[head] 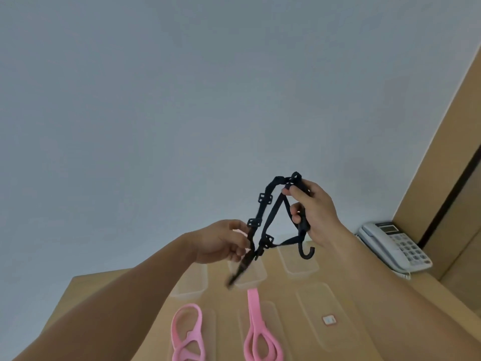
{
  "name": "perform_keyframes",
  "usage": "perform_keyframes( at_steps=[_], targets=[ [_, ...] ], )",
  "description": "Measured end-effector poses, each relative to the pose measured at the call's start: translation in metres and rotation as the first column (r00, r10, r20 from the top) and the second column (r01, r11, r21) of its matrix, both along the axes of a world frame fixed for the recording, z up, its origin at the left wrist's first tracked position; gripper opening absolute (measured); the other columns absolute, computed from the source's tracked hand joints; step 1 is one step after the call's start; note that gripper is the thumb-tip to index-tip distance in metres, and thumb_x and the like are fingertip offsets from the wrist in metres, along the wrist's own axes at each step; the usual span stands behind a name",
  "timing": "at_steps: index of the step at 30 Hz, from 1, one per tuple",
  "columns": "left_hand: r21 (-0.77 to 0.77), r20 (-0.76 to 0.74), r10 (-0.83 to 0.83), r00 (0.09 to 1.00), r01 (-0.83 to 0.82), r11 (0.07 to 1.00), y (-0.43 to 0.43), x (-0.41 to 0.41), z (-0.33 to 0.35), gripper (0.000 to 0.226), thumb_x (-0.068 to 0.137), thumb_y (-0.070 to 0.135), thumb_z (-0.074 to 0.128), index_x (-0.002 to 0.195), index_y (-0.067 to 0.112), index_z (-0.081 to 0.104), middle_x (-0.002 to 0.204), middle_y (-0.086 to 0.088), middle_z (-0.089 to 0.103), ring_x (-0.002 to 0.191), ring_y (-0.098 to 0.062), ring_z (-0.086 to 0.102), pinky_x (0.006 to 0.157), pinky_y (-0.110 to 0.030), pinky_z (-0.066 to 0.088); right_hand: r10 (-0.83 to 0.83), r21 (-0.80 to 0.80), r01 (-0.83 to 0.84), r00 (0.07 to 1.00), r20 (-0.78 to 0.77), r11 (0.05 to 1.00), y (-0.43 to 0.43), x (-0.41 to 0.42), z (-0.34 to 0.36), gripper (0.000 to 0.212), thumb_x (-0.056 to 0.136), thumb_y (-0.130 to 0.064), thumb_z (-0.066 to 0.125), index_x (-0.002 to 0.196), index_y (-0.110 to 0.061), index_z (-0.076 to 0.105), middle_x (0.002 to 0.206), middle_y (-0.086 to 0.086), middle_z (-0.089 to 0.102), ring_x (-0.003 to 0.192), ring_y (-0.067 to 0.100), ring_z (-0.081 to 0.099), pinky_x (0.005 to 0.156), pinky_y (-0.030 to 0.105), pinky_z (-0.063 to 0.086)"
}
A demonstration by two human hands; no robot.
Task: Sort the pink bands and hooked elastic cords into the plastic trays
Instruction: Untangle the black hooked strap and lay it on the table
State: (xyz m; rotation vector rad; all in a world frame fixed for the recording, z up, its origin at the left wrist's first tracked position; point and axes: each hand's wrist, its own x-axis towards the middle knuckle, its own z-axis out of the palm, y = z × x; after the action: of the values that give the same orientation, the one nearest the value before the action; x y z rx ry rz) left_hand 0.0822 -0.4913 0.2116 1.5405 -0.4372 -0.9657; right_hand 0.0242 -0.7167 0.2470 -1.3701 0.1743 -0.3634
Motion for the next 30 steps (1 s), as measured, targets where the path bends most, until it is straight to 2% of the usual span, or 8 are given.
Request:
perform_keyframes(
  at_steps=[5, 8, 13, 15, 17, 20, 26, 30],
  targets=[
    [0.040, 0.035, 0.120, 0.992, -0.121, 0.992, -0.012, 0.001, -0.005, 0.010, 0.074, 0.008, 0.053, 0.074, 0.009, 0.063, 0.088, -0.006, 0.053, 0.080, -0.024, 0.053, 0.076, -0.041, 0.053, 0.001, 0.161, -0.002, 1.000, 0.002, 0.987, 0.007, -0.006, 0.000, 0.020, 0.098, -0.027, 0.060, 0.110, -0.013, 0.067, 0.088, 0.006, 0.073, 0.056, 0.018, 0.055, 0.045, 0.026, 0.041],
    [0.061, 0.089, 0.072, 0.993, -0.078, 0.995, -0.022, -0.001, -0.003, 0.040, 0.065, 0.015, 0.060, 0.105, 0.015, 0.063, 0.113, -0.002, 0.061, 0.108, -0.021, 0.057, 0.085, -0.035, 0.051, 0.003, 0.173, -0.001, 1.000, -0.010, 0.985, 0.018, -0.006, 0.004, 0.024, 0.099, -0.032, 0.057, 0.109, -0.012, 0.067, 0.087, 0.005, 0.073, 0.056, 0.016, 0.057, 0.046, 0.024, 0.043],
    [0.082, 0.315, -0.022, 0.949, -0.004, 0.997, -0.045, -0.003, -0.009, 0.094, 0.070, 0.023, 0.082, 0.147, 0.031, 0.029, 0.144, 0.009, 0.041, 0.127, -0.013, 0.046, 0.099, -0.031, 0.041, 0.045, 0.229, -0.037, 0.999, -0.028, 0.973, 0.025, -0.005, 0.013, 0.032, 0.099, -0.037, 0.056, 0.109, -0.010, 0.069, 0.090, 0.007, 0.073, 0.058, 0.018, 0.059, 0.047, 0.025, 0.046],
    [0.050, 0.360, 0.006, 0.933, -0.026, 0.998, -0.051, -0.002, -0.010, 0.086, 0.071, 0.026, 0.083, 0.142, 0.029, 0.035, 0.135, 0.007, 0.049, 0.114, -0.008, 0.056, 0.091, -0.026, 0.048, 0.061, 0.253, -0.047, 0.997, -0.046, 0.966, 0.025, -0.007, 0.013, 0.033, 0.098, -0.038, 0.056, 0.109, -0.009, 0.069, 0.091, 0.007, 0.071, 0.060, 0.018, 0.060, 0.049, 0.026, 0.047],
    [0.025, 0.351, -0.035, 0.936, 0.028, 0.999, -0.052, 0.002, -0.013, 0.054, 0.076, 0.022, 0.079, 0.123, 0.012, 0.054, 0.108, -0.005, 0.064, 0.086, -0.010, 0.066, 0.079, -0.026, 0.052, 0.047, 0.243, -0.032, 0.997, -0.057, 0.969, 0.023, -0.010, 0.009, 0.033, 0.098, -0.038, 0.056, 0.110, -0.009, 0.067, 0.089, 0.007, 0.069, 0.063, 0.019, 0.060, 0.052, 0.028, 0.048],
    [-0.098, 0.237, 0.008, 0.972, 0.016, 0.995, -0.050, 0.010, -0.017, 0.014, 0.088, 0.013, 0.066, 0.096, 0.006, 0.058, 0.070, -0.005, 0.057, 0.064, -0.024, 0.066, 0.065, -0.035, 0.055, -0.079, 0.066, 0.086, 0.992, -0.100, 0.994, 0.016, -0.018, -0.003, 0.033, 0.100, -0.039, 0.053, 0.106, -0.011, 0.067, 0.093, 0.006, 0.066, 0.077, 0.023, 0.061, 0.061, 0.034, 0.048],
    [-0.134, 0.255, 0.031, 0.966, 0.004, 0.991, -0.063, 0.010, -0.022, 0.020, 0.092, 0.026, 0.063, 0.081, 0.012, 0.054, 0.059, -0.001, 0.048, 0.046, -0.023, 0.050, 0.052, -0.031, 0.045, -0.109, 0.052, 0.124, 0.969, -0.224, 0.991, 0.015, -0.040, -0.038, 0.044, 0.102, -0.041, 0.047, 0.113, -0.001, 0.060, 0.110, 0.025, 0.063, 0.094, 0.034, 0.060, 0.091, 0.059, 0.053],
    [-0.223, 0.073, -0.030, 0.997, 0.046, 0.974, -0.074, 0.000, -0.026, 0.026, 0.096, 0.031, 0.057, 0.089, 0.006, 0.060, 0.063, -0.009, 0.056, 0.047, -0.025, 0.050, 0.048, -0.028, 0.044, -0.093, 0.030, 0.099, 0.985, -0.145, 0.995, 0.015, -0.044, -0.052, 0.039, 0.098, -0.030, 0.055, 0.113, 0.006, 0.057, 0.100, 0.023, 0.056, 0.098, 0.031, 0.052, 0.091, 0.048, 0.047]
  ],
)
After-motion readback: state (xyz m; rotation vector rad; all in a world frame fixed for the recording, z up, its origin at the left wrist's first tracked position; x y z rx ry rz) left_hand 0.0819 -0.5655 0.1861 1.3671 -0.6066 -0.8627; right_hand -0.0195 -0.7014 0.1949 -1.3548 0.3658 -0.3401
